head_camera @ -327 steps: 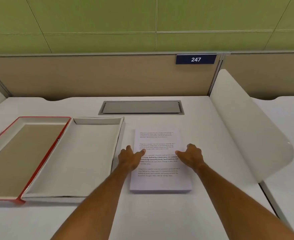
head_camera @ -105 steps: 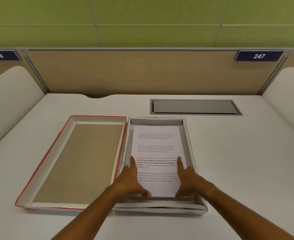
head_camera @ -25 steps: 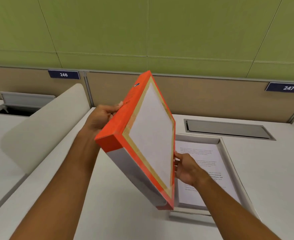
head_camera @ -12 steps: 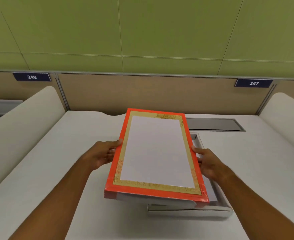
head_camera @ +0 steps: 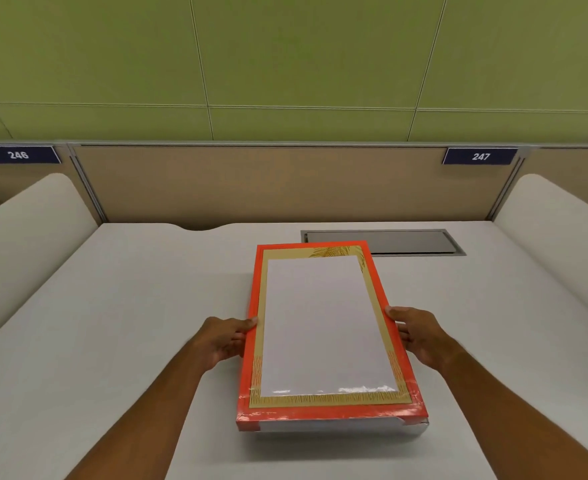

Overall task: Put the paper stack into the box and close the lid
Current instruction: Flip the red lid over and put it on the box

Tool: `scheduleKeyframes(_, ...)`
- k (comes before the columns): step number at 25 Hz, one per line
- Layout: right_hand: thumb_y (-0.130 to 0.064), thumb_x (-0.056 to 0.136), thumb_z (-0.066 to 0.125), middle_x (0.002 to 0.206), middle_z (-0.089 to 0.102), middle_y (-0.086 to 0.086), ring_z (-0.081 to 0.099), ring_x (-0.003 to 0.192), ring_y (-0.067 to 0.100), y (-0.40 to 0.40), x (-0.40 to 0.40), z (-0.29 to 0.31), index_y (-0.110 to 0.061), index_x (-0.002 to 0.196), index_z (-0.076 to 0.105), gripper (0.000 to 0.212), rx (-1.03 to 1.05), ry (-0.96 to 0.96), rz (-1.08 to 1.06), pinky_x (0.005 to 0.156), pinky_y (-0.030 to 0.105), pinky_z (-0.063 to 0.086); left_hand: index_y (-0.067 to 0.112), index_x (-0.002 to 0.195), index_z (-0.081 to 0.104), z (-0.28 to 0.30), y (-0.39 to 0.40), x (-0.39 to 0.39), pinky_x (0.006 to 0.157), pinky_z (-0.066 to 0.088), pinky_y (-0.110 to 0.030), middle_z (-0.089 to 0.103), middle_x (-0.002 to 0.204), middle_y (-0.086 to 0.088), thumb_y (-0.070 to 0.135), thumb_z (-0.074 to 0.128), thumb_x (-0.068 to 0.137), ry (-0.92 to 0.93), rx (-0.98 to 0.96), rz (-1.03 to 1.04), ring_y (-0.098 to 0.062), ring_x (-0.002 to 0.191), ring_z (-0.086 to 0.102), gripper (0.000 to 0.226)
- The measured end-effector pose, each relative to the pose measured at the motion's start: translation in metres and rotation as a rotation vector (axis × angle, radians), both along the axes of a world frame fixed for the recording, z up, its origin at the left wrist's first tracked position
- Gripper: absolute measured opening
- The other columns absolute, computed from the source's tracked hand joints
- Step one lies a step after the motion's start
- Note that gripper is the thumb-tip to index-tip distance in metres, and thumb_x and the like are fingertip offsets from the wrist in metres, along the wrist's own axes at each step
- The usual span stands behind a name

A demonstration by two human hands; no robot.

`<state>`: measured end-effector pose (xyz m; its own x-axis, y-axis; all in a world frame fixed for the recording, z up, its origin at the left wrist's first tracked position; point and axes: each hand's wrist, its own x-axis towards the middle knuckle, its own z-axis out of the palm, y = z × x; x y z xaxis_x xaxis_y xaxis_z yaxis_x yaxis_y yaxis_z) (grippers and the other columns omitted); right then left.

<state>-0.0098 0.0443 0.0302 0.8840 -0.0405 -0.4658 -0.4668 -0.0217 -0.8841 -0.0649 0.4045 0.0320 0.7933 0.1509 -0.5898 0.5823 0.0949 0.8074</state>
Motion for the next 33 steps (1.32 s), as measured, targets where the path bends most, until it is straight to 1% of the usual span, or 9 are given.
scheduleKeyframes(4, -0.026, 0.094, 0.061, 0.092, 0.068, 0.015, 0.064, 0.076, 0.028, -0.008, 0.010, -0.007, -0.001, 0.112, 0.066, 0.031, -0.024, 0.010, -0.002, 0.066, 0.037, 0.054, -0.007, 0.105, 0.067, -0.009, -0.013, 0.003, 0.082, 0.059, -0.044, 0.075, 0.099, -0.023, 0.020, 0.081, 0.075, 0.026, 0.014, 0.021, -0.036, 0.091, 0.073, 0.042)
scheduleKeyframes(8, -0.027, 0.095, 0.059, 0.097, 0.068, 0.018, 0.064, 0.082, 0.031, -0.014, 0.019, -0.014, -0.002, 0.113, 0.066, 0.032, -0.048, 0.022, 0.020, 0.076, 0.041, 0.055, -0.006, 0.104, 0.067, -0.014, -0.022, 0.009, 0.080, 0.060, -0.044, 0.075, 0.098, -0.022, 0.021, 0.080, 0.077, 0.038, 0.034, 0.040, -0.035, 0.089, 0.073, 0.040)
scheduleKeyframes(13, -0.030, 0.095, 0.059, 0.097, 0.068, 0.019, 0.066, 0.079, 0.030, -0.020, 0.023, -0.017, -0.003, 0.114, 0.064, 0.033, -0.045, 0.092, 0.063, 0.064, 0.038, 0.055, -0.005, 0.102, 0.067, -0.021, -0.028, 0.013, 0.081, 0.059, -0.044, 0.074, 0.097, -0.022, 0.022, 0.078, 0.079, 0.063, 0.051, 0.062, -0.034, 0.087, 0.072, 0.038)
scheduleKeyframes(16, -0.031, 0.094, 0.059, 0.110, 0.067, 0.028, 0.067, 0.085, 0.034, -0.026, 0.021, -0.024, -0.003, 0.112, 0.064, 0.034, -0.066, 0.148, 0.092, 0.071, 0.043, 0.058, -0.004, 0.101, 0.067, -0.023, -0.029, 0.014, 0.083, 0.059, -0.044, 0.074, 0.098, -0.021, 0.023, 0.078, 0.079, 0.076, 0.050, 0.048, -0.034, 0.089, 0.072, 0.037)
scheduleKeyframes(18, -0.031, 0.095, 0.059, 0.102, 0.068, 0.025, 0.068, 0.082, 0.034, -0.026, 0.021, -0.025, -0.004, 0.113, 0.063, 0.033, -0.077, 0.173, 0.109, 0.067, 0.042, 0.059, -0.003, 0.102, 0.066, -0.024, -0.027, 0.015, 0.083, 0.059, -0.044, 0.074, 0.100, -0.021, 0.022, 0.078, 0.079, 0.084, 0.048, 0.053, -0.034, 0.091, 0.072, 0.037)
scheduleKeyframes(22, -0.028, 0.095, 0.059, 0.104, 0.068, 0.023, 0.069, 0.090, 0.038, -0.027, 0.025, -0.023, -0.004, 0.116, 0.060, 0.032, -0.151, 0.204, 0.176, 0.081, 0.050, 0.060, -0.004, 0.105, 0.065, -0.026, -0.027, 0.015, 0.079, 0.059, -0.045, 0.072, 0.101, -0.024, 0.019, 0.077, 0.080, 0.130, 0.026, 0.043, -0.036, 0.091, 0.071, 0.037)
scheduleKeyframes(24, -0.027, 0.095, 0.059, 0.105, 0.069, 0.023, 0.070, 0.090, 0.040, -0.028, 0.026, -0.021, -0.004, 0.116, 0.060, 0.031, -0.190, 0.215, 0.201, 0.082, 0.051, 0.060, -0.005, 0.105, 0.065, -0.028, -0.029, 0.014, 0.077, 0.059, -0.045, 0.073, 0.098, -0.023, 0.018, 0.077, 0.080, 0.150, 0.040, 0.042, -0.036, 0.089, 0.071, 0.036)
scheduleKeyframes(28, -0.027, 0.092, 0.064, 0.109, 0.068, 0.022, 0.069, 0.095, 0.040, -0.025, 0.032, -0.016, -0.002, 0.114, 0.061, 0.033, -0.283, 0.149, 0.191, 0.085, 0.051, 0.059, -0.003, 0.099, 0.066, -0.027, -0.033, 0.021, 0.067, 0.059, -0.038, 0.074, 0.094, -0.018, 0.021, 0.080, 0.077, 0.068, 0.250, 0.084, -0.032, 0.083, 0.072, 0.035)
scheduleKeyframes(33, -0.014, 0.088, 0.070, 0.105, 0.072, 0.020, 0.073, 0.089, 0.036, -0.018, 0.044, -0.016, 0.006, 0.103, 0.068, 0.026, -0.346, 0.036, 0.103, 0.087, 0.049, 0.059, -0.001, 0.091, 0.069, -0.024, -0.037, 0.030, 0.074, 0.062, -0.040, 0.074, 0.094, -0.018, 0.008, 0.077, 0.079, -0.003, 0.345, 0.178, -0.028, 0.077, 0.074, 0.016)
